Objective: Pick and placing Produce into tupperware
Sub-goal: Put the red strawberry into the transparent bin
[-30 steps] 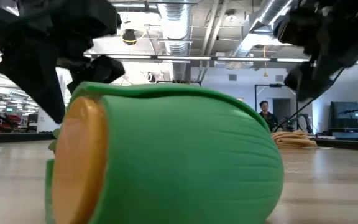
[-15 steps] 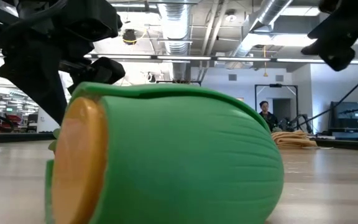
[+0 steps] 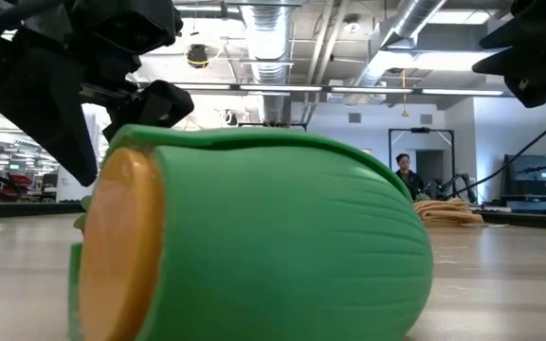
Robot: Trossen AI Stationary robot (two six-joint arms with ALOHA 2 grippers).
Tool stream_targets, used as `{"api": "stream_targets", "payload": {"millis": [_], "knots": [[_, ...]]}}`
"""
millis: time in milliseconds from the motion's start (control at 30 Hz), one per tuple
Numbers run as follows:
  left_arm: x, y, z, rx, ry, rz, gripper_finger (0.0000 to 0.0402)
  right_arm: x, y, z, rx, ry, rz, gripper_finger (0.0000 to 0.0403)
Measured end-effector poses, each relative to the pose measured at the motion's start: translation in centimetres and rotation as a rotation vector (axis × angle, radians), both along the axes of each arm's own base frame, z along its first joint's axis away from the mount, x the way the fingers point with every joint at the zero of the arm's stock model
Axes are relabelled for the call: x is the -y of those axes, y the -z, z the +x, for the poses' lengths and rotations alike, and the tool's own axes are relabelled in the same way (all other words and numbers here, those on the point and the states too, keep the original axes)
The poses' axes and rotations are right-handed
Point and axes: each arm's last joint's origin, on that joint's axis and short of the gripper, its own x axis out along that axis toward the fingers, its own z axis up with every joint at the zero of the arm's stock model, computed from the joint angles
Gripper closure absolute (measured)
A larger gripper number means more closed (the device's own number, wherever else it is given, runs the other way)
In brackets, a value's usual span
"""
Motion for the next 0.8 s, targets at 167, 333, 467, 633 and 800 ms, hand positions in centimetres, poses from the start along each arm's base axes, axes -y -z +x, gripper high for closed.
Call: {"api": "stream_targets", "payload": {"millis": [167,333,467,633,800], "knots": [[-0.2,0.0,0.1,0.005,0.012,0.012,0.0203,0.0,0.0,0.0,0.001,0.004,-0.001,0.0234],[-0.3,1.0,0.5,-0.020,0.016,0.016,0.0203,0.0,0.0,0.0,0.001,0.004,0.000,0.0234],[-0.2,1.6,0.9,-0.022,0.021,0.004,0.0203,0.0,0.0,0.0,0.006,0.005,0.006,0.0234],[-0.1,1.7,0.9,-0.017,0.022,-0.001,0.0203,0.0,0.0,0.0,0.001,0.012,0.006,0.0234],[-0.2,2.4,1.1,-0.047,0.025,-0.012,0.0203,0.1,0.0,0.0,0.008,0.029,0.001,0.0234]]}}
